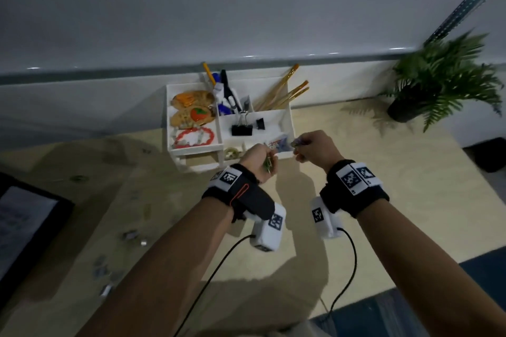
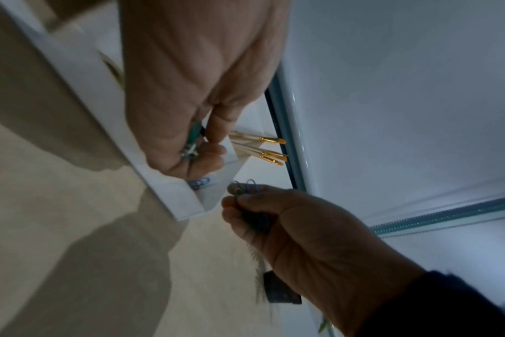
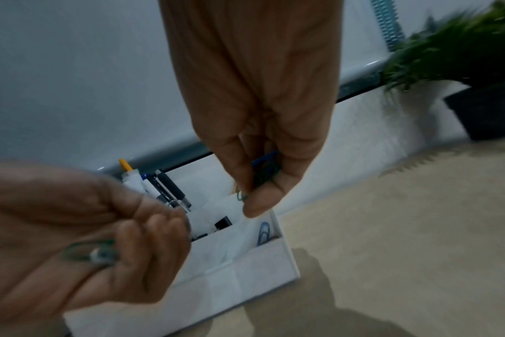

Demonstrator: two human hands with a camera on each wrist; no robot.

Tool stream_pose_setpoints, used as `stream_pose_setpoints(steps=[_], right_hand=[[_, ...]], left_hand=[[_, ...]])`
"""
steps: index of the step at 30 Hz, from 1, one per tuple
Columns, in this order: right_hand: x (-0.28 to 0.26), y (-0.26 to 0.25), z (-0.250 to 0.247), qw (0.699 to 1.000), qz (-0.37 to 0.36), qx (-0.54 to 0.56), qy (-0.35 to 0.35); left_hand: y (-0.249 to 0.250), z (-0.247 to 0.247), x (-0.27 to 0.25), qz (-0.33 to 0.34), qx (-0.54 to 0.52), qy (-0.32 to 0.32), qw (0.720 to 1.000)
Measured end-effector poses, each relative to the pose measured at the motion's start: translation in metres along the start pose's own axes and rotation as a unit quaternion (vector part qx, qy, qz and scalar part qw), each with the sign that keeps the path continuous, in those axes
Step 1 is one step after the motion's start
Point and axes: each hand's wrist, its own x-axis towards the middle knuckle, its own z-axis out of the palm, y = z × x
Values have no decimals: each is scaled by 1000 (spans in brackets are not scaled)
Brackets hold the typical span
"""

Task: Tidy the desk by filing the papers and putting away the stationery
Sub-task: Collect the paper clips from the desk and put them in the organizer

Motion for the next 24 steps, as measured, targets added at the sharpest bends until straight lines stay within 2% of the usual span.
stream_pose_setpoints(steps=[4,7,9,12,16,19,21,24], right_hand=[[29,-20,-5,989,-78,-122,-1],[43,-26,0,972,-102,-207,-37],[48,-26,4,960,-104,-254,-62],[53,-24,6,954,-98,-272,-74],[50,-26,1,955,-98,-268,-75],[38,-25,0,959,-116,-254,-39],[28,-25,3,971,-122,-205,14],[7,-31,6,979,-133,-113,102]], left_hand=[[29,26,28,23,-23,46,998],[40,32,46,18,9,65,998],[42,34,52,7,3,51,999],[40,33,62,-13,-41,28,999],[37,26,62,-40,-27,14,999],[36,33,16,9,-51,-6,999],[31,35,-1,52,-60,8,997],[25,22,-17,77,-72,11,994]])
